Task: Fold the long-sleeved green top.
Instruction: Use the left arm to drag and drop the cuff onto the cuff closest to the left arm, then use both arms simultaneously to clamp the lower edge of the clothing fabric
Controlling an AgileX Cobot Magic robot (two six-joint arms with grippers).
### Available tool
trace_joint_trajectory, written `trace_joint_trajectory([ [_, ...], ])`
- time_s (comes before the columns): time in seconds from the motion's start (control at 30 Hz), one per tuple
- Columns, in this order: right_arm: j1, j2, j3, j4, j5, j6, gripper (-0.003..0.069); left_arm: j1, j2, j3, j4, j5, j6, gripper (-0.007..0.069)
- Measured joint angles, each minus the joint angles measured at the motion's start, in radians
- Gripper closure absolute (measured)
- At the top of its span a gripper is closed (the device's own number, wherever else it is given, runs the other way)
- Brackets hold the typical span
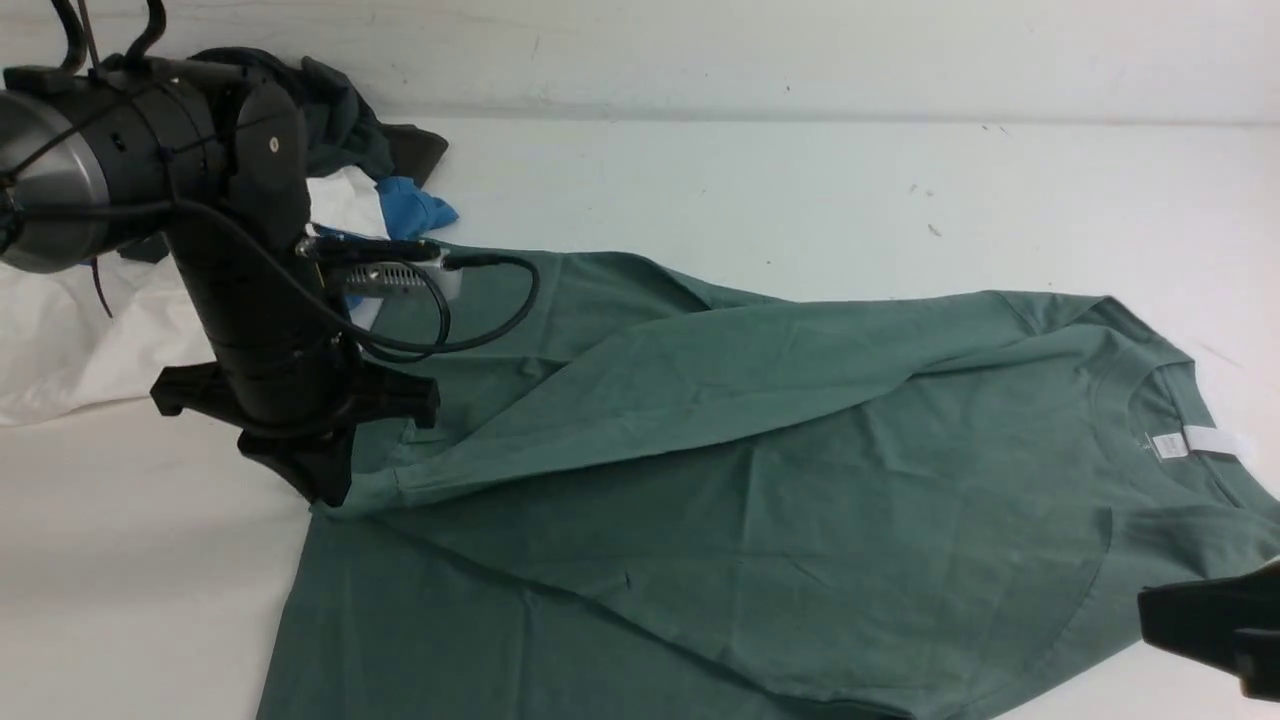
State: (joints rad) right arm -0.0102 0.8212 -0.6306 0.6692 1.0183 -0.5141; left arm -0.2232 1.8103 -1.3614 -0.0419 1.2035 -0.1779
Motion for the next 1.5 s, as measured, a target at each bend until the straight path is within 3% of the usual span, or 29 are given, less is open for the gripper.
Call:
trace_joint_trajectory([
  [0.23, 0.000, 0.000, 0.000, 0.000, -0.003, -0.001, 0.0666, 0.000, 0.000, 0.027, -0.015, 0.000, -0.001, 0.0598],
  [0.53, 0.000, 0.000, 0.000, 0.000, -0.008, -0.002, 0.0666, 0.000, -0.007, 0.043, 0.002, 0.001, -0.002, 0.0328],
  [0.77, 0.000, 0.000, 0.000, 0.000, -0.008, -0.004, 0.0666, -0.019, -0.129, 0.286, -0.002, -0.001, -0.023, 0.0333],
  [1.03, 0.000, 0.000, 0.000, 0.000, -0.008, -0.004, 0.0666, -0.085, -0.266, 0.578, 0.009, -0.204, -0.090, 0.0351],
  [1.33, 0.000, 0.000, 0.000, 0.000, -0.009, -0.006, 0.0666, -0.088, -0.267, 0.687, 0.035, -0.387, -0.169, 0.0225],
  [1.5, 0.000, 0.000, 0.000, 0.000, -0.009, -0.010, 0.0666, -0.088, -0.269, 0.712, 0.035, -0.429, -0.204, 0.0204],
])
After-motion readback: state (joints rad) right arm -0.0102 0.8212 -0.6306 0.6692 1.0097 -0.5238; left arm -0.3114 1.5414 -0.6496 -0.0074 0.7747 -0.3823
